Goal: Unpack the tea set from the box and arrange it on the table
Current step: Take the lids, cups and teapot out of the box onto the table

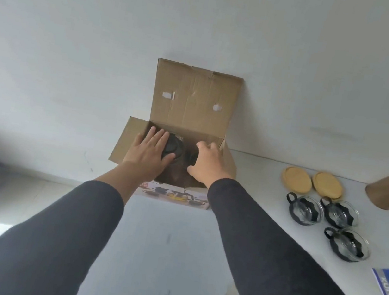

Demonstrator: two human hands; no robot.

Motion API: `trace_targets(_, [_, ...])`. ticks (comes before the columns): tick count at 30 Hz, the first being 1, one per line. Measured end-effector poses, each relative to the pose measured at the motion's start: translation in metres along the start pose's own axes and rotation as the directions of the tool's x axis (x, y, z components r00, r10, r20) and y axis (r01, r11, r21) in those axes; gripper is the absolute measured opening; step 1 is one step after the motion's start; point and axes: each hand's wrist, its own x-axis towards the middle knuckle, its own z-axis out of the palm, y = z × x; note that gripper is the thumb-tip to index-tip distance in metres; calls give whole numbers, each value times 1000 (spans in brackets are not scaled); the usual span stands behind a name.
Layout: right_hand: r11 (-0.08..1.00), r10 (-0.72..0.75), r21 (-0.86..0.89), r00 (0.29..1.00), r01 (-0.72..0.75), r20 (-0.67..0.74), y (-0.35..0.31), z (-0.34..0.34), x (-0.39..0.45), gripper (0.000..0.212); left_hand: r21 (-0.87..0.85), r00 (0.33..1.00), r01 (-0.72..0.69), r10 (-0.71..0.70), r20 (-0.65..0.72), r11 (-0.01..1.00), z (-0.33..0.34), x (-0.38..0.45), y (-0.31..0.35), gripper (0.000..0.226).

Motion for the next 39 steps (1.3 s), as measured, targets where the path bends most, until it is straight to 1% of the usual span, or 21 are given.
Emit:
trace_targets(2, [995, 81, -60, 997, -80, 11, 0, 6, 5, 60, -11, 999, -27, 27, -19, 1000, 5, 0, -4, 64])
trace_targets(4, [989, 133, -71, 990, -130, 41, 0, 11, 12, 63, -15, 999, -37, 37, -28, 999, 10, 1, -6, 64])
trace_targets(10, [968, 214, -148, 974, -202, 75, -3, 28, 37, 66, -27, 999, -45, 44, -25, 999, 15, 2, -7, 63])
trace_targets(12, [959, 232, -176, 971, -220, 49, -2, 36, 41, 62, -33, 999, -46, 45, -30, 998, 15, 1, -6, 63])
trace_targets(14, [952, 237, -198, 971, -235, -14, 0, 45, 43, 55, -25, 999, -44, 44, -30, 999, 15, 1, -6, 63])
trace_targets(19, [934, 203, -271, 970, -233, -135, 5, 59, 47, 47, -12, 999, -42, 41, -33, 999, 16, 1, -6, 62])
trace_targets(24, [909, 177, -355, 974, -217, -140, 7, 60, 52, 49, -26, 999, -33, 32, -28, 999, 16, 1, -5, 62])
trace_targets(26, [902, 120, -396, 981, -171, -150, 4, 55, 49, 51, -25, 999, -27, 26, -26, 999, 15, 1, -6, 62])
trace_targets(29, [903, -8, -425, 985, -66, -170, -2, 40, 39, 57, -25, 999, -24, 23, -29, 999, 14, 2, -6, 62])
trace_targets(31, [928, -84, -372, 982, 14, -171, -2, 26, 32, 61, -20, 999, -22, 21, -25, 1000, 14, 1, -6, 62])
trace_targets(33, [971, -129, -225, 965, 76, -229, 0, 10, 24, 63, -8, 1000, -22, 22, -22, 1000, 14, -1, -7, 62])
trace_targets(35, [992, -127, -56, 946, 115, -298, 5, -7, 15, 63, 8, 1000, -19, 19, -23, 1000, 13, -2, -5, 62])
trace_targets(36, [991, -124, 1, 933, 132, -338, 9, -15, 9, 63, 16, 1000, -10, 10, -20, 1000, 12, -2, -4, 62])
trace_targets(39, [980, -125, 77, 875, 181, -467, 30, -35, -11, 64, 23, 999, 33, -33, -3, 999, 9, -3, 9, 62])
